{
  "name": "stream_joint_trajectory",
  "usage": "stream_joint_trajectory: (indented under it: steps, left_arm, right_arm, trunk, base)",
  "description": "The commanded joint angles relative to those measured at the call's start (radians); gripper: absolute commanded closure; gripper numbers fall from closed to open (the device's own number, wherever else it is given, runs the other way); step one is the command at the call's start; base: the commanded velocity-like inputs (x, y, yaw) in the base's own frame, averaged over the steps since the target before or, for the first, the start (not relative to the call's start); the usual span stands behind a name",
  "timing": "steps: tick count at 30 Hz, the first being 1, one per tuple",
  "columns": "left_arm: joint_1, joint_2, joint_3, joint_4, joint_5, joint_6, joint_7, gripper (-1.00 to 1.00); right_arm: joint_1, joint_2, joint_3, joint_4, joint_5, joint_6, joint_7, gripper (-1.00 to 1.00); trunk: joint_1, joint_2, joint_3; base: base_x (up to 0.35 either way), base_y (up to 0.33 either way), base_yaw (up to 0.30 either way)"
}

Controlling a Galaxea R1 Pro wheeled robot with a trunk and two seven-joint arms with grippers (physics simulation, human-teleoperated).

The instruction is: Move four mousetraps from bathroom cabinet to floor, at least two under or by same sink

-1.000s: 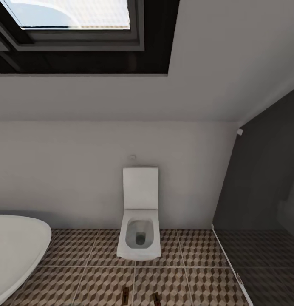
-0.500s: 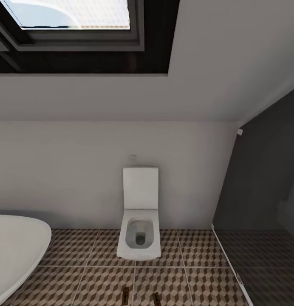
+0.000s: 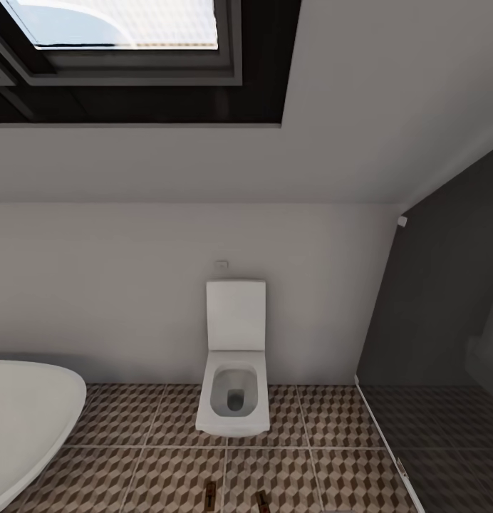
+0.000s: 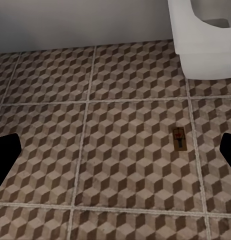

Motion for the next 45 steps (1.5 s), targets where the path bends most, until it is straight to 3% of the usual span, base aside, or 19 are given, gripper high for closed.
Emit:
stream_joint_trajectory:
  steps: [1,26,45]
  left_arm:
    - [-0.001,-0.001,-0.008,0.003,-0.001,-0.004,0.006,-1.00]
    - [0.001,-0.002,-0.008,0.003,-0.001,-0.004,0.006,-1.00]
    - [0.001,-0.006,-0.009,0.003,-0.001,-0.002,0.006,-1.00]
  right_arm:
    - [0.000,0.000,0.009,0.001,-0.005,-0.004,-0.007,-1.00]
    - [0.000,0.002,0.006,0.002,-0.013,-0.007,-0.008,-1.00]
    - [0.000,-0.005,0.006,0.009,-0.009,-0.006,-0.010,-1.00]
  trunk:
    - [0.000,-0.001,0.000]
    - [0.000,-0.001,-0.001]
    - [0.000,-0.001,-0.016]
  base:
    - [0.000,0.000,0.000]
    - [0.000,0.000,0.003]
    - [0.000,0.000,0.176]
